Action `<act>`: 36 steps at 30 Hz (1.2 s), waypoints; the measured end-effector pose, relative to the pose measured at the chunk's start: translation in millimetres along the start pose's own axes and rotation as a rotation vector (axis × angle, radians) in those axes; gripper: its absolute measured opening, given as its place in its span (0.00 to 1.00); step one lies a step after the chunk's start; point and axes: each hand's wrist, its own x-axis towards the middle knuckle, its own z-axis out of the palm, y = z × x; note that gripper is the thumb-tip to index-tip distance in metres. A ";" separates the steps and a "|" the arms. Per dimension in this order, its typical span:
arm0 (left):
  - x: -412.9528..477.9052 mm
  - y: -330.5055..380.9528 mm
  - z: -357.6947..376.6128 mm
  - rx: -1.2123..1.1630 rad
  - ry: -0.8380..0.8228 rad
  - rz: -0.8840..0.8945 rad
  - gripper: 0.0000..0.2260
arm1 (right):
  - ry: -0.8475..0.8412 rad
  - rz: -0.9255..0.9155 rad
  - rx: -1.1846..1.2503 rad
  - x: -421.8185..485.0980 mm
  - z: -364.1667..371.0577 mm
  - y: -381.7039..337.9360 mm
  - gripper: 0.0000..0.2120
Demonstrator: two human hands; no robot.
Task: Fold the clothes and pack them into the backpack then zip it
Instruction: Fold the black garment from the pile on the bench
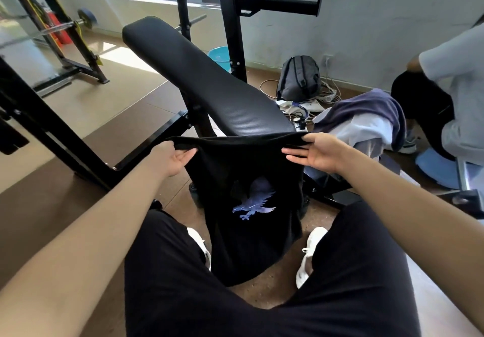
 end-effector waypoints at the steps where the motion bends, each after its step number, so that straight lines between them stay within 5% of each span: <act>1: -0.6 -2.1 0.5 -0.036 -0.018 -0.002 0.20 | -0.030 -0.016 -0.040 0.7 -1.7 1.7 0.13; 5: -2.9 -11.9 0.7 0.006 -0.079 0.056 0.22 | 0.078 -0.176 -0.540 2.1 -1.8 12.3 0.25; 11: -7.5 -20.8 -1.7 0.599 0.065 0.383 0.07 | 0.338 -0.449 -1.151 4.6 -4.4 11.3 0.15; 17: -19.4 -5.8 -0.9 0.854 0.203 0.607 0.06 | 0.472 -0.540 -1.468 -13.4 -1.1 -2.5 0.04; 19: -21.0 1.9 -3.0 1.011 0.199 0.716 0.08 | 0.535 -0.586 -1.574 -20.3 -0.4 -8.8 0.11; 23: -14.3 14.8 -3.0 1.045 0.099 0.810 0.11 | 0.426 -0.641 -1.479 -23.9 -4.5 -24.2 0.14; 26: -13.4 24.0 1.1 0.627 -0.122 0.622 0.09 | 0.229 -0.715 -1.151 -23.0 -5.7 -31.3 0.04; 29: -11.3 22.3 6.2 0.474 -0.337 0.341 0.09 | 0.226 -0.676 -0.804 -18.1 0.5 -28.8 0.02; 36: -4.5 -21.0 23.3 0.935 0.239 0.462 0.11 | 0.531 -0.483 -1.068 20.9 -11.8 -5.2 0.18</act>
